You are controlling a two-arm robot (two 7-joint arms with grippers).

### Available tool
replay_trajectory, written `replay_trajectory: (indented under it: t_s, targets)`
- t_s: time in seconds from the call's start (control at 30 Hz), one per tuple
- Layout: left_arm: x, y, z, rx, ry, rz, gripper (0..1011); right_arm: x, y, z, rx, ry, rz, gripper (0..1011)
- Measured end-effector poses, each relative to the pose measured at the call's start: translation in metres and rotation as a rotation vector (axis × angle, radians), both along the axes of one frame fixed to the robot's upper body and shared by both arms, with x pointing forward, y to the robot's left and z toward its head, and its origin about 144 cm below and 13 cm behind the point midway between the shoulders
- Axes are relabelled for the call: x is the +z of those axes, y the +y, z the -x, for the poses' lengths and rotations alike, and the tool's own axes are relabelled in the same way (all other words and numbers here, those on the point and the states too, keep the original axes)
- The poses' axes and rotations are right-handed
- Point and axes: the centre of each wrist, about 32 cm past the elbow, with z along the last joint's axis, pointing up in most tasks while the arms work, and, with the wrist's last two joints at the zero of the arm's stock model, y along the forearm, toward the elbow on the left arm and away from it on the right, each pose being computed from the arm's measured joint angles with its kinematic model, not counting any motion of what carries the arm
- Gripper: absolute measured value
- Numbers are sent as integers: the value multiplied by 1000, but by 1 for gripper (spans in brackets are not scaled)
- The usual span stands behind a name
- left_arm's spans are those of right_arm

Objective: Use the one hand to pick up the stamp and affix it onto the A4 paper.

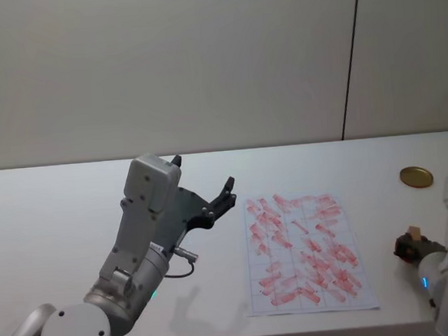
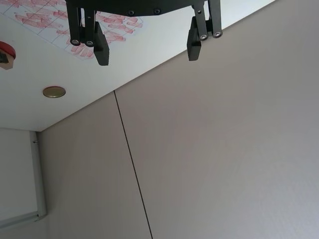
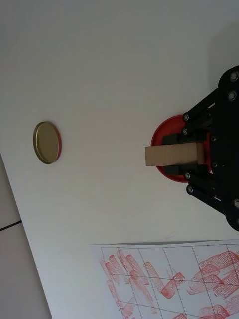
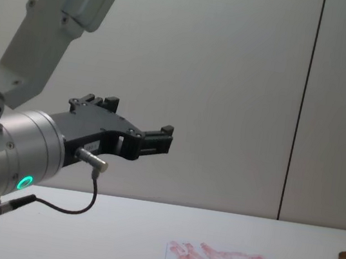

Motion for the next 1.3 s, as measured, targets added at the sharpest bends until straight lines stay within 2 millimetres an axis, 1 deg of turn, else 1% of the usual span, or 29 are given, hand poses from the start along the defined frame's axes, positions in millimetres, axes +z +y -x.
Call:
replay_trajectory:
  t_s: [0.13,0.23,0.33,0.4,0.43,0.47,0.5,0.57,0.6,0.67,0.7,0.8,0.9,1.03,1.23,1.3]
  targets:
    - [0,0,0,0,0,0,993,2,0,1,3,-13,2,219]
    - [0,0,0,0,0,0,993,8,0,2,8,-37,7,219]
    - [0,0,0,0,0,0,993,16,1,3,16,-73,14,219]
    - [0,0,0,0,0,0,993,27,2,4,25,-110,22,219]
    - [0,0,0,0,0,0,993,27,2,4,25,-110,22,219]
    - [0,0,0,0,0,0,993,34,3,4,31,-133,25,219]
    - [0,0,0,0,0,0,993,35,3,5,33,-137,28,219]
    - [0,0,0,0,0,0,993,45,5,6,45,-167,34,219]
    - [0,0,0,0,0,0,993,45,5,6,45,-167,34,219]
    - [0,0,0,0,0,0,993,56,8,8,64,-199,42,219]
    - [0,0,0,0,0,0,993,56,8,8,64,-199,42,219]
    - [0,0,0,0,0,0,993,68,13,11,95,-227,50,219]
    - [0,0,0,0,0,0,993,74,17,13,125,-239,55,219]
    - [0,0,0,0,0,0,993,79,25,15,170,-239,60,219]
    - [0,0,0,0,0,0,993,80,39,16,243,-218,68,219]
    - [0,0,0,0,0,0,993,77,49,16,287,-195,74,219]
